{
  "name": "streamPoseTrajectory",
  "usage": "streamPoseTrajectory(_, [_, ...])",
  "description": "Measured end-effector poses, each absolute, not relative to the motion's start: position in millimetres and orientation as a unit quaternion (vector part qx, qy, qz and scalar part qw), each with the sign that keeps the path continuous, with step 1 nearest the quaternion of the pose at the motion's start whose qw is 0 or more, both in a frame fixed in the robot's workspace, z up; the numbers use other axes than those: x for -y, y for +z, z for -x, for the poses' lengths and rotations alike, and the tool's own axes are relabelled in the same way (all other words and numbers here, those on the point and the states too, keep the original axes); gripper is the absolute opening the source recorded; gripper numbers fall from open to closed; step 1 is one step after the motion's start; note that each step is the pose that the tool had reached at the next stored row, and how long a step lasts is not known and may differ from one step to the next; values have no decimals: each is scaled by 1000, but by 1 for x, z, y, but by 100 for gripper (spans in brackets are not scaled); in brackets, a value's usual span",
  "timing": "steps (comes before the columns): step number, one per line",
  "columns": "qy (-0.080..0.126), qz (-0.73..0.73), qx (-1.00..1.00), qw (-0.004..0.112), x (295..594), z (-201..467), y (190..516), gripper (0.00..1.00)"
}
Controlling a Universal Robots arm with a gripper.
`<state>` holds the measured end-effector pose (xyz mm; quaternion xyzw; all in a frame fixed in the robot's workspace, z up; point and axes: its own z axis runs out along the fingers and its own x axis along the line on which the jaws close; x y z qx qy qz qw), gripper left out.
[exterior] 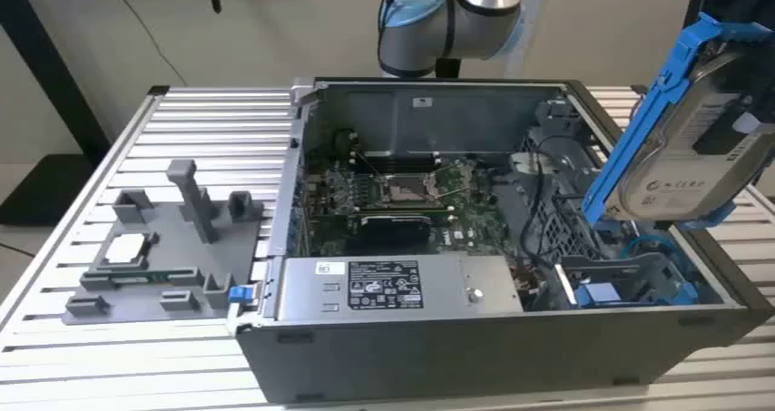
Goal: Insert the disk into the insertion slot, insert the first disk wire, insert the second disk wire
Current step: 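Insert the disk into the insertion slot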
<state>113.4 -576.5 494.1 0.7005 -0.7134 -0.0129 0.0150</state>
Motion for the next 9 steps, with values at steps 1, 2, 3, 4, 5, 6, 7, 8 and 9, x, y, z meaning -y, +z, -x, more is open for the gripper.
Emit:
streamPoseTrajectory(1, [-13,-701,713,15,576,-113,494,0])
streamPoseTrajectory(2, [-13,-700,713,15,576,-113,494,0])
streamPoseTrajectory(3, [-13,-701,713,15,576,-114,494,0])
streamPoseTrajectory(4, [-13,-701,713,15,576,-114,494,0])
streamPoseTrajectory(5, [-13,-701,713,15,576,-114,494,0])
streamPoseTrajectory(6, [-13,-701,713,15,576,-114,494,0])
streamPoseTrajectory(7, [-13,-701,713,15,576,-114,494,0])
streamPoseTrajectory(8, [-13,-701,713,15,577,-114,493,0])
streamPoseTrajectory(9, [-13,-701,713,15,576,-114,493,0])
